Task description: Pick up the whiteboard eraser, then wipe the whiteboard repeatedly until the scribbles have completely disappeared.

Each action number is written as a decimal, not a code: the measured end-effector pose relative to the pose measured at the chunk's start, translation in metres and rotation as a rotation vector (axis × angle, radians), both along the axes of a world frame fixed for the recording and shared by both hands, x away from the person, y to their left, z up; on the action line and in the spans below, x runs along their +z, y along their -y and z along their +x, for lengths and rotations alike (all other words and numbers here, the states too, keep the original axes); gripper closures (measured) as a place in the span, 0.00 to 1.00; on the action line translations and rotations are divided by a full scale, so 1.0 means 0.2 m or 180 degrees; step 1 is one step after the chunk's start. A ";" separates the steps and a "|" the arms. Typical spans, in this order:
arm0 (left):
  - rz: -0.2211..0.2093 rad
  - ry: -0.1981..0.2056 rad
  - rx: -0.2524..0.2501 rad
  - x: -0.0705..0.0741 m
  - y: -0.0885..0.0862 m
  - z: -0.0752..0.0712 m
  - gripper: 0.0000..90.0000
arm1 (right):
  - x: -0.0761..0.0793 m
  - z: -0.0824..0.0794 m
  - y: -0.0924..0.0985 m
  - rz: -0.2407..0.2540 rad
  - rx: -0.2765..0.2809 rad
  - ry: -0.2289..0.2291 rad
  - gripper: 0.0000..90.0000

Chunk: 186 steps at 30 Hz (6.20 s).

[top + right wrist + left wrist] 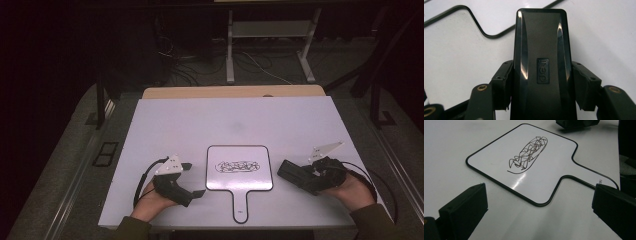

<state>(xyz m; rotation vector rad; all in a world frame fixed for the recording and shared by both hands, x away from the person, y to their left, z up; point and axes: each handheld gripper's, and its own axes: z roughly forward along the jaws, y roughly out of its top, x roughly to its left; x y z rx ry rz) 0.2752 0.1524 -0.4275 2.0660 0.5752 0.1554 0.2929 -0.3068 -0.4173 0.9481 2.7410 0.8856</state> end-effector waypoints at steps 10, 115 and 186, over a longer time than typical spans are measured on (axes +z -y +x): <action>0.0008 0.0008 -0.0012 0.00 0.00 0.00 0.00 | 0.03 0.02 -0.04 0.0074 0.0011 -0.0004 0.43; -0.0014 0.0010 -0.0013 0.00 0.01 0.00 0.00 | 0.01 0.42 -0.70 -0.0516 0.0631 0.0078 0.43; 0.0010 -0.0027 -0.0041 0.00 0.01 0.00 0.00 | 0.01 0.31 -0.78 -0.0602 0.0807 0.0121 0.43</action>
